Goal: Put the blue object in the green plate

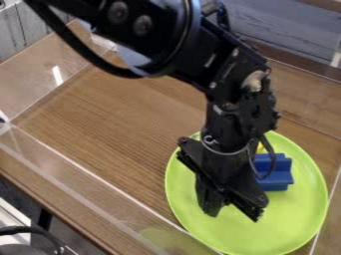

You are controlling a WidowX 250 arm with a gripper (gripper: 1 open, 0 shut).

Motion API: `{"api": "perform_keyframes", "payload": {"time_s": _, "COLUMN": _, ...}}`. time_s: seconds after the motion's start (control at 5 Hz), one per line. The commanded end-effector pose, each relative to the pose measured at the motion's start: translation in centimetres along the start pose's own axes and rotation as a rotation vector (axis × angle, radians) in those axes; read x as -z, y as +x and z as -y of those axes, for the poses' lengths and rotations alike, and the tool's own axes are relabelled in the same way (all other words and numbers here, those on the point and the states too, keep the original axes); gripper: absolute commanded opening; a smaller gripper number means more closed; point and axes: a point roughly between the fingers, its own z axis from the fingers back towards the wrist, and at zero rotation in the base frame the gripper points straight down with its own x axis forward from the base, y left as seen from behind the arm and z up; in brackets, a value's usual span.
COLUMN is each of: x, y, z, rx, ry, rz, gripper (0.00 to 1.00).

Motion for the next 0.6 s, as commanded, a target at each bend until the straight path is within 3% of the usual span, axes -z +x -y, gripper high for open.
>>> {"api": "perform_keyframes", "payload": {"time_s": 0.0, "x": -0.46, "y": 0.51, "z": 0.24, "rx": 0.026, "ry": 0.001, "rz": 0.026, "gripper": 0.0}}
{"api": "perform_keyframes", "payload": {"time_s": 0.4, "x": -0.45, "y": 0.53, "z": 0.26, "rx": 0.051, "ry": 0.008, "rz": 0.023, "gripper": 0.0}}
